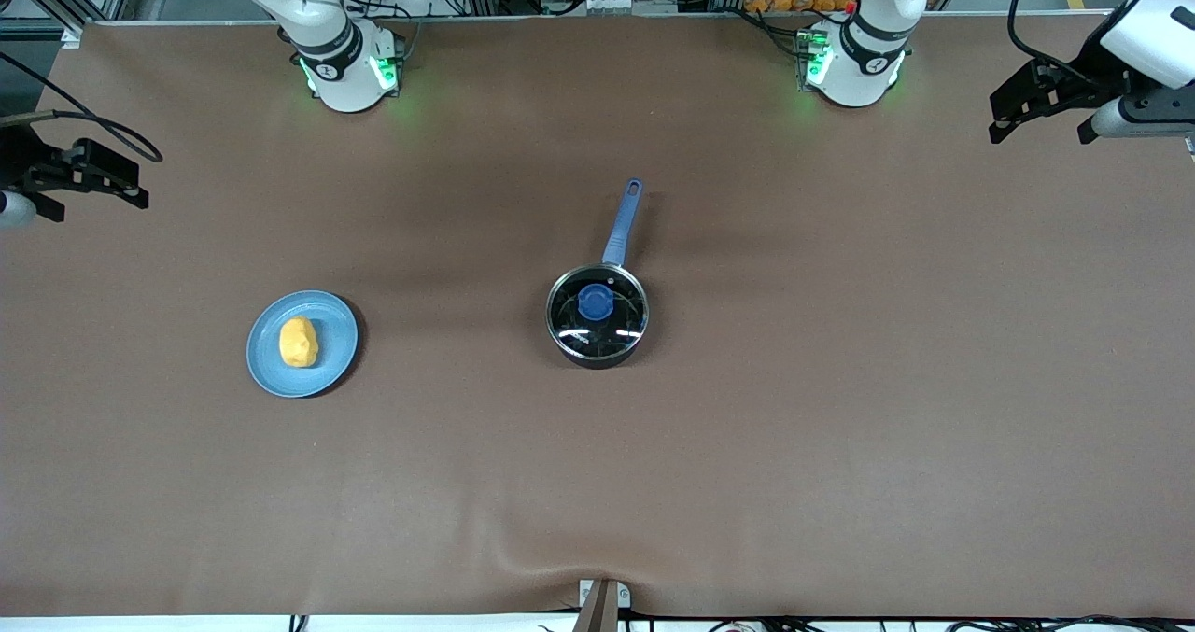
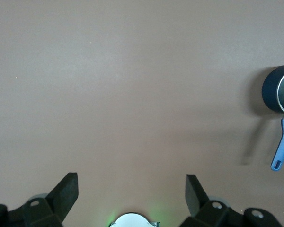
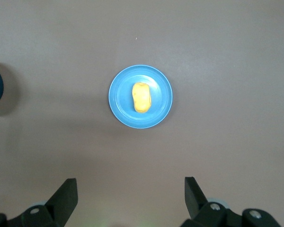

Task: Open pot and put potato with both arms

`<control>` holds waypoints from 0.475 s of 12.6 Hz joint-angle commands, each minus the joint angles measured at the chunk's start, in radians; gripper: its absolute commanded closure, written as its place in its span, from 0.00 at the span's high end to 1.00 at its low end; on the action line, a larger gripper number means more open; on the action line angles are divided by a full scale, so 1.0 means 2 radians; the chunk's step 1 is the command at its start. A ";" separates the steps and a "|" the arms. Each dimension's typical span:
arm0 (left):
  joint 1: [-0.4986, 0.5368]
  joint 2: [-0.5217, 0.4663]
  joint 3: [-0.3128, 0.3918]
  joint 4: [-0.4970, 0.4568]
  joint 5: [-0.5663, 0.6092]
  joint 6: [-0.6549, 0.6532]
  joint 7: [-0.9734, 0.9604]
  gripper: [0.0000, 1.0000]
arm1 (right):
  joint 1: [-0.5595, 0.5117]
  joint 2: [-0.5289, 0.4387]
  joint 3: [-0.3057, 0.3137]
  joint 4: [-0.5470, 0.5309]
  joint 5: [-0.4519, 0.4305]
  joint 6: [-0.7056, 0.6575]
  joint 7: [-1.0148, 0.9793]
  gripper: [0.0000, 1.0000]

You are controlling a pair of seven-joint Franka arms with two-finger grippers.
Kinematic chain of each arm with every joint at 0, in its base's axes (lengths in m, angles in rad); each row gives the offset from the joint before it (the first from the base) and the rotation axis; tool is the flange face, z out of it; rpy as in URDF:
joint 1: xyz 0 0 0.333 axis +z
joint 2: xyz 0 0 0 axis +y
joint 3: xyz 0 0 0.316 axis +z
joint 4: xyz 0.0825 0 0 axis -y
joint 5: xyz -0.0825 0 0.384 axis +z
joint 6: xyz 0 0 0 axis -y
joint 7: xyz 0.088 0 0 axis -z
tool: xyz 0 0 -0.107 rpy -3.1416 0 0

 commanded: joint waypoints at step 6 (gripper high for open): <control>0.013 0.005 -0.002 0.018 0.004 -0.008 0.007 1.00 | -0.022 -0.005 0.002 -0.017 0.000 0.005 -0.001 1.00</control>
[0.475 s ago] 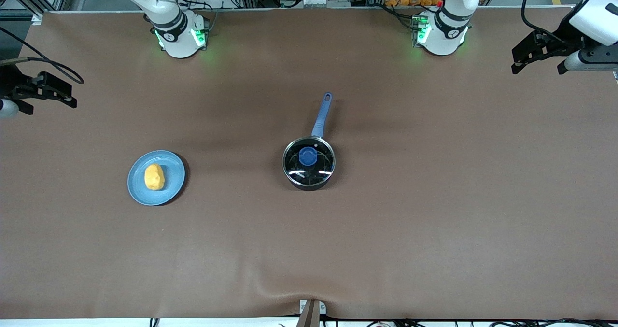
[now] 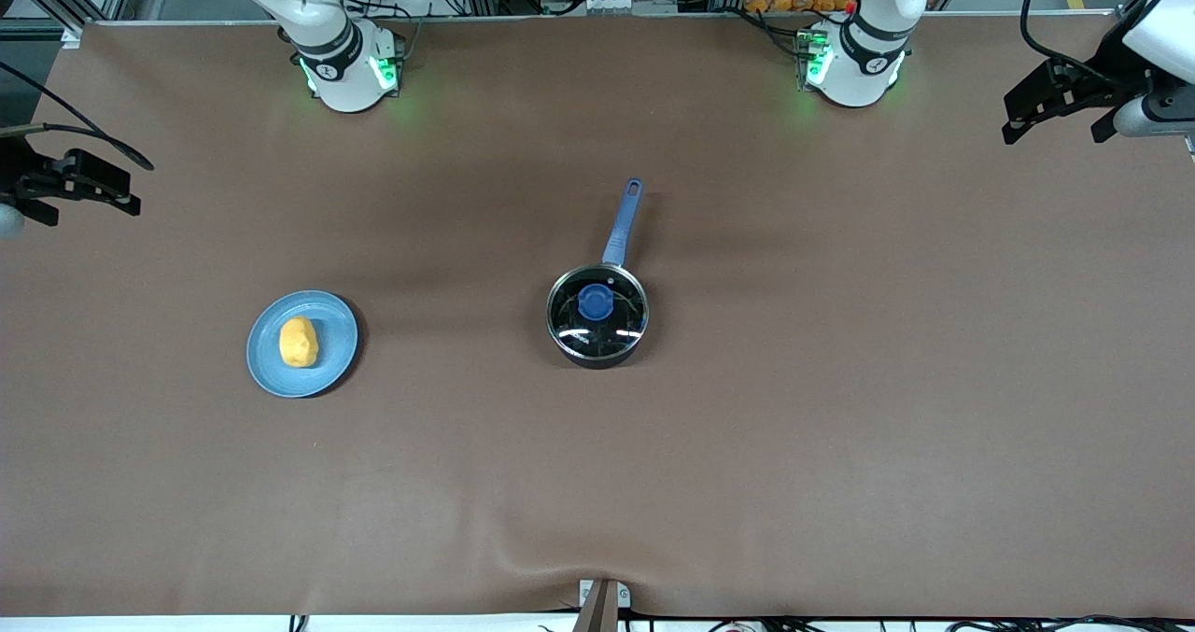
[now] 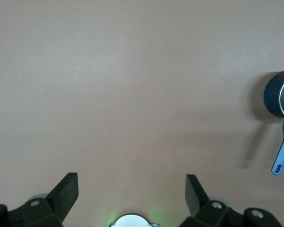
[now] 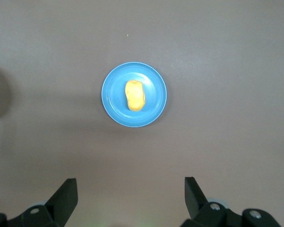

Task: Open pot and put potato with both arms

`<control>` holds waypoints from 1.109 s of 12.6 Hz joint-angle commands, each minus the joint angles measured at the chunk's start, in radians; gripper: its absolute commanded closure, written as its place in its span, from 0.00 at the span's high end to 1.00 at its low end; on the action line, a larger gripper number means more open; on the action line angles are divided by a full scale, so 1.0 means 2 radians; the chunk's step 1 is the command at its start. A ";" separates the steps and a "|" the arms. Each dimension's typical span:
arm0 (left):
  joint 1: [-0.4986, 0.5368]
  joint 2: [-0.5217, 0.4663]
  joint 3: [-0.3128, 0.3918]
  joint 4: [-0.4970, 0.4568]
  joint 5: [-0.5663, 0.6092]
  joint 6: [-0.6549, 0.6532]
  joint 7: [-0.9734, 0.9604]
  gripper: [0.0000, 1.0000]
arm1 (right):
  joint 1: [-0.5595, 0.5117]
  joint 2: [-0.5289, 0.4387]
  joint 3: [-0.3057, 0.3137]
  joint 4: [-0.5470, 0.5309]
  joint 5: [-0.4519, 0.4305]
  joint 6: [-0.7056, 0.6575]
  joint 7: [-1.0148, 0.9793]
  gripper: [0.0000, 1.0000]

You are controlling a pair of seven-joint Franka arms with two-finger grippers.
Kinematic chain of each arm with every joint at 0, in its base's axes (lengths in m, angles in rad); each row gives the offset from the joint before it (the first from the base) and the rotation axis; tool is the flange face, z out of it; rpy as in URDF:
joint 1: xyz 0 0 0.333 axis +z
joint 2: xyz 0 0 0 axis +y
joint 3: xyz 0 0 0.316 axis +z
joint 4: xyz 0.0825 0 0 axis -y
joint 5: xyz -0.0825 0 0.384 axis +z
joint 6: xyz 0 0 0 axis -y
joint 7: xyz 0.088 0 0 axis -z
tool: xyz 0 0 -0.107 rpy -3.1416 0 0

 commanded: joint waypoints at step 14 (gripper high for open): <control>0.002 0.006 -0.003 0.012 0.003 -0.008 0.003 1.00 | -0.002 -0.001 0.003 -0.008 -0.001 0.016 0.003 1.00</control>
